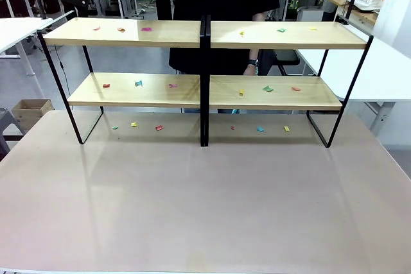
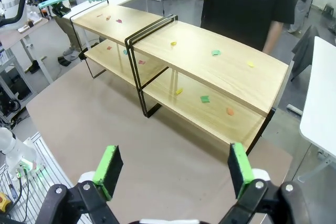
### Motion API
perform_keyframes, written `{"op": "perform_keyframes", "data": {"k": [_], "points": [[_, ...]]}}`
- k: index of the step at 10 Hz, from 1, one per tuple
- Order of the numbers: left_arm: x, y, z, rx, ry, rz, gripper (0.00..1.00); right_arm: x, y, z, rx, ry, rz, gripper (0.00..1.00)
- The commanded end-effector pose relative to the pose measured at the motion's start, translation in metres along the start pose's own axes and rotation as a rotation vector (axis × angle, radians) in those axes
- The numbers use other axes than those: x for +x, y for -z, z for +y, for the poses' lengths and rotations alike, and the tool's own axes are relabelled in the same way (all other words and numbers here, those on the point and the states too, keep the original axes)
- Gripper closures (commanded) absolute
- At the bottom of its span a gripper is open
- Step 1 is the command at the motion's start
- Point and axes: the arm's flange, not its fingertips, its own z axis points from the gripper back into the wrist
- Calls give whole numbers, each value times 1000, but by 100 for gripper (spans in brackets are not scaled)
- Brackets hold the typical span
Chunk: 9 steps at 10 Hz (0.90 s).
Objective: Clean the shelves.
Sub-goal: Pick up the Duster when the human hands it over.
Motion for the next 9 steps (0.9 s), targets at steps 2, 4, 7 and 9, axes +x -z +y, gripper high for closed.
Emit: {"op": "perform_keyframes", "data": {"k": [2, 4, 7, 9], "points": [[3, 2, -8, -3, -11, -77, 0, 0, 1, 0, 1, 0, -2, 0], [4, 2, -9, 16, 4, -108, 0, 0, 1, 0, 1, 0, -2, 0], [4, 4, -10, 23, 18, -106, 100, 0, 1, 0, 1, 0, -2, 0], [5, 5, -12, 26, 24, -118, 100, 0, 1, 0, 1, 0, -2, 0]]}}
